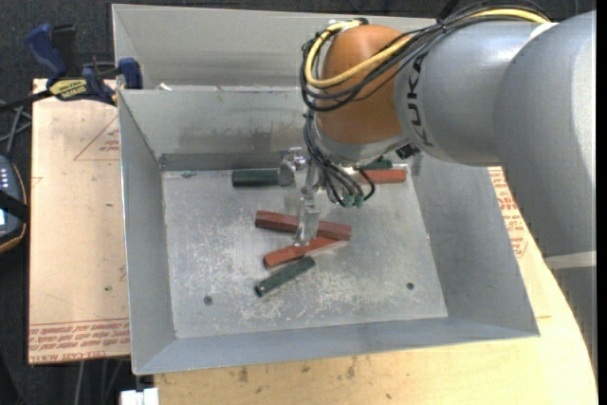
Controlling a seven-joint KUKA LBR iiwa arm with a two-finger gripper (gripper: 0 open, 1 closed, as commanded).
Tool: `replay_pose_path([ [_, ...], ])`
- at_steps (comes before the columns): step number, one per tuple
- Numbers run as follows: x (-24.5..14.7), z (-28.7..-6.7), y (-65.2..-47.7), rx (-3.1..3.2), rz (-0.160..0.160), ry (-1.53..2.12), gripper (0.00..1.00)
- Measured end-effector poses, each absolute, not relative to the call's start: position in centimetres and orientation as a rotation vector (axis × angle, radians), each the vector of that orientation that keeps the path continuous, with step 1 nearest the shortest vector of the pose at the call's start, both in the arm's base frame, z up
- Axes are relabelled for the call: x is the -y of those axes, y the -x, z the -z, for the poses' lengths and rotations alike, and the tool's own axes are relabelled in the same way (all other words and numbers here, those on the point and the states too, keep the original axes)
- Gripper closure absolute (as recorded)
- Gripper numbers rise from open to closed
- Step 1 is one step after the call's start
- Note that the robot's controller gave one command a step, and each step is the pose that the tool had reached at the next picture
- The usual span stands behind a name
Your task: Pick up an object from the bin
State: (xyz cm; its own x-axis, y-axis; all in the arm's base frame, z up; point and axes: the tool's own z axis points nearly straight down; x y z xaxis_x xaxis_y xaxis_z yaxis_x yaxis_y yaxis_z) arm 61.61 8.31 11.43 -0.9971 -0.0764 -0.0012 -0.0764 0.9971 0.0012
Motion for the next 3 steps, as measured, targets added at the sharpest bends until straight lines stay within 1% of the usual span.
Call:
replay_pose_path([
  [1, -8.82, -7.25, -60.69, -3.096, -0.003, 0.529, 0.0],
  [2, -8.37, -7.4, -60.3, -3.125, -0.004, 0.171, 1.0],
  [3, -8.37, -7.4, -60.3, -3.125, -0.004, 0.171, 1.0],
])
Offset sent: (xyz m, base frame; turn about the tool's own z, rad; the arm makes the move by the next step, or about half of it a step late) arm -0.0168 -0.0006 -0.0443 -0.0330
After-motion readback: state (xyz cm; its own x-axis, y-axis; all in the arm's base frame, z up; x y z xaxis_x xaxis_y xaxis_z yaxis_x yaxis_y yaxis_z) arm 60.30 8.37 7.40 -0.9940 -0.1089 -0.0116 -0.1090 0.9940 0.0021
